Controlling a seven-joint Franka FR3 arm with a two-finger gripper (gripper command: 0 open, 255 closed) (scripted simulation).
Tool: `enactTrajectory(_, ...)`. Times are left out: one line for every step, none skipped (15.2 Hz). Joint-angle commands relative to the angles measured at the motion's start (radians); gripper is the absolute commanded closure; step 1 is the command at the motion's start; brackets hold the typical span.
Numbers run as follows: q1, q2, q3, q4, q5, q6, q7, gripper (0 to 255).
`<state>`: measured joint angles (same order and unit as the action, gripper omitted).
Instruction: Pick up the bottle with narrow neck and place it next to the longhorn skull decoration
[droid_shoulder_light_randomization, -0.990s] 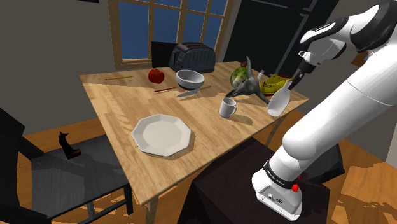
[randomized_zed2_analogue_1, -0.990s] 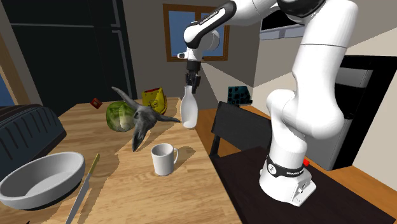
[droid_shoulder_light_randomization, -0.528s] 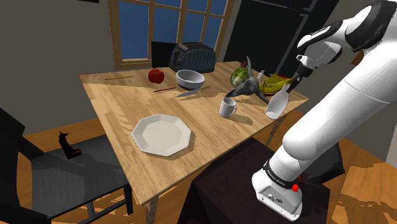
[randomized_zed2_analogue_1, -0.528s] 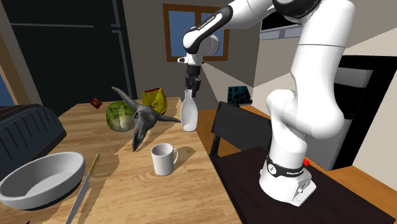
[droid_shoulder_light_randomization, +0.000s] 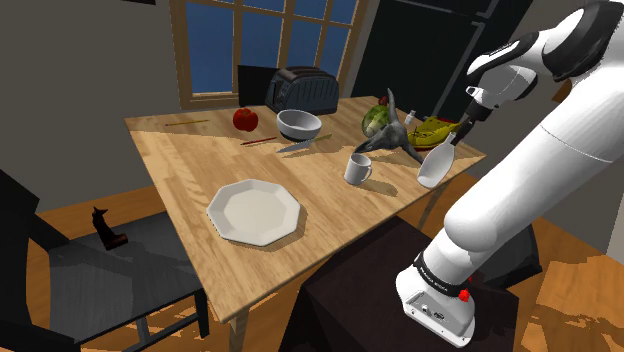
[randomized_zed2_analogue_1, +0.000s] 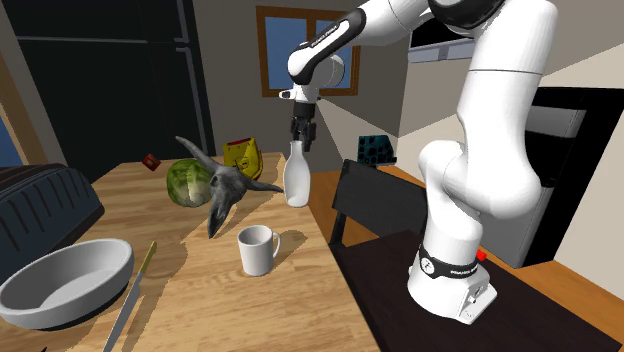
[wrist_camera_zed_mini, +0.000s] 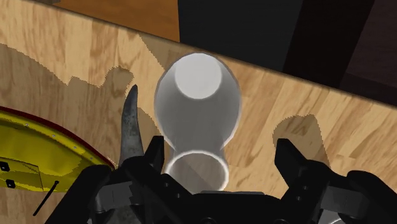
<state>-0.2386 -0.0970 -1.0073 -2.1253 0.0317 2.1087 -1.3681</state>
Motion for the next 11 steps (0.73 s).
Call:
enactTrajectory(0.0, 0.0, 0.0, 0.0, 0.0, 0.0, 0.0, 0)
enactTrajectory(0.0, 0.0, 0.0, 0.0, 0.0, 0.0, 0.0, 0)
enactTrajectory(-0.003, -0.023, 0.007, 0.02, -0.022, -0.033, 0.016, 0)
enactTrajectory(-0.007, -0.042, 0.015, 0.042, -0.04, -0.065, 0.03, 0)
enactTrajectory(-0.009, -0.06, 0.022, 0.065, -0.056, -0.098, 0.041, 0)
enactTrajectory(-0.012, -0.071, 0.028, 0.084, -0.065, -0.125, 0.048, 0)
enactTrajectory(-0.012, -0.071, 0.029, 0.084, -0.065, -0.125, 0.048, 0)
enactTrajectory(-0.012, -0.071, 0.029, 0.084, -0.065, -0.125, 0.049, 0)
enactTrajectory(-0.012, -0.071, 0.029, 0.084, -0.065, -0.125, 0.048, 0)
enactTrajectory(-0.012, -0.071, 0.029, 0.084, -0.065, -0.125, 0.048, 0)
enactTrajectory(-0.012, -0.071, 0.029, 0.084, -0.065, -0.125, 0.048, 0)
